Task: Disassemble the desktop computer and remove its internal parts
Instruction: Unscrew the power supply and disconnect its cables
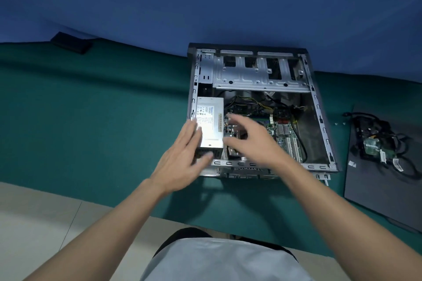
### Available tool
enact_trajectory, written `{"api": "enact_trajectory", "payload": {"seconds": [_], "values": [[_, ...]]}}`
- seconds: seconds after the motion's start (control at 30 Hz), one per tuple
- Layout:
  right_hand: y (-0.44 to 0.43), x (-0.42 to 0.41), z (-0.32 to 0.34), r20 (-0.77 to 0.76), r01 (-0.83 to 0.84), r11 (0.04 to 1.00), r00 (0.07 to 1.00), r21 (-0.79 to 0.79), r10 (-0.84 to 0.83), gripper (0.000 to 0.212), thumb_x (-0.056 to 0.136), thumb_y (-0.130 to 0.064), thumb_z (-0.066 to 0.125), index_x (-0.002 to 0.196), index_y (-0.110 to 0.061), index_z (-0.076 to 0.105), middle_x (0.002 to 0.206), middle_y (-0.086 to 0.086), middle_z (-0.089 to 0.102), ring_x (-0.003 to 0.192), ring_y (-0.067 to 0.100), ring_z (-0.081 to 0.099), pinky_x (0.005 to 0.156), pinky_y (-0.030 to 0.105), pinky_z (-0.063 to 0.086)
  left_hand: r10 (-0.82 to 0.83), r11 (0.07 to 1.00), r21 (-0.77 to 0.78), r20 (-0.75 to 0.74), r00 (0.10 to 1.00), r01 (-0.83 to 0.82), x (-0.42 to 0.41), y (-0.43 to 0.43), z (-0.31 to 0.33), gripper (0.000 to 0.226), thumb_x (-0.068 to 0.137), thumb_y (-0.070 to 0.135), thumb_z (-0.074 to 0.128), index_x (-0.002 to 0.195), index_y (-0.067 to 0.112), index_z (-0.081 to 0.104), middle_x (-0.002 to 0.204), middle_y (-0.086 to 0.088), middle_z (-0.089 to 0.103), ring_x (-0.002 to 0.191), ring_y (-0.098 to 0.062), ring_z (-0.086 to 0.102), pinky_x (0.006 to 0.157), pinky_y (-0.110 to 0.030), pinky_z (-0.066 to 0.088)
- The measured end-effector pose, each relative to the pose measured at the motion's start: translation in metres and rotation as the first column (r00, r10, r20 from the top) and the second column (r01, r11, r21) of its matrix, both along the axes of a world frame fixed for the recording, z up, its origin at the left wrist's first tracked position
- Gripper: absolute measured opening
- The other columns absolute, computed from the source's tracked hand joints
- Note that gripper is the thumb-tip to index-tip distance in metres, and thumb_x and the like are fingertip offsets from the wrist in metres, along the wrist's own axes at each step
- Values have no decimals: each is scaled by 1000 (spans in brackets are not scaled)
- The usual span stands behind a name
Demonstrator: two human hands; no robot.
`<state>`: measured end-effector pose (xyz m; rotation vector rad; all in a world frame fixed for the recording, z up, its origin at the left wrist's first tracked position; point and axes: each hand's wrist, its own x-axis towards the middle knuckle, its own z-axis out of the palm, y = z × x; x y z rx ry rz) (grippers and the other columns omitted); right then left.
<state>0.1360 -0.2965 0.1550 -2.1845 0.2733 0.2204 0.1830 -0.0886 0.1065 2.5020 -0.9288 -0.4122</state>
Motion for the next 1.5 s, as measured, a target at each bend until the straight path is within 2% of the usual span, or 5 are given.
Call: {"api": "enact_trajectory", "payload": {"seconds": [0.1,0.23,0.93,1.2,1.5], "values": [[-1,34,7,-93,-215,953,975,-212,200,116,69,-46,79,151,-35,-4,157,-2,11,142,24,14,109,51,27,384,911,-72,-211,899,-406,10,-27,2,76,99,42,40,154,14,-5,161,2,-15,149,-15,-6,116,-37,11],[15,68,-9,-267,-459,779,887,-427,377,143,57,-43,87,141,-42,-29,156,10,-26,143,32,-22,108,57,26,728,668,153,-336,598,-728,23,-60,2,56,98,48,38,144,16,31,143,-13,47,127,-36,46,99,-47,35],[30,105,-21,-304,-593,633,803,-498,513,143,53,-49,86,141,-44,-27,154,21,-18,141,41,-19,104,65,27,809,587,160,-76,583,-794,19,-62,-1,40,87,56,35,114,28,46,95,-9,66,76,-29,45,72,-39,33],[-4,80,-22,-177,-523,702,844,-484,507,144,47,-46,85,140,-47,-24,154,15,-13,141,38,-12,100,61,37,756,646,222,-47,653,-731,18,-66,-1,100,58,97,30,128,25,35,104,-11,66,94,-36,60,72,-42,34],[-31,72,-22,-199,-504,826,863,-254,465,128,53,-61,81,149,-39,-2,156,-3,-13,142,21,-19,109,59,22,731,671,207,-28,681,-712,19,-62,-6,81,80,85,15,128,21,32,105,-16,65,93,-37,59,74,-43,31]]}}
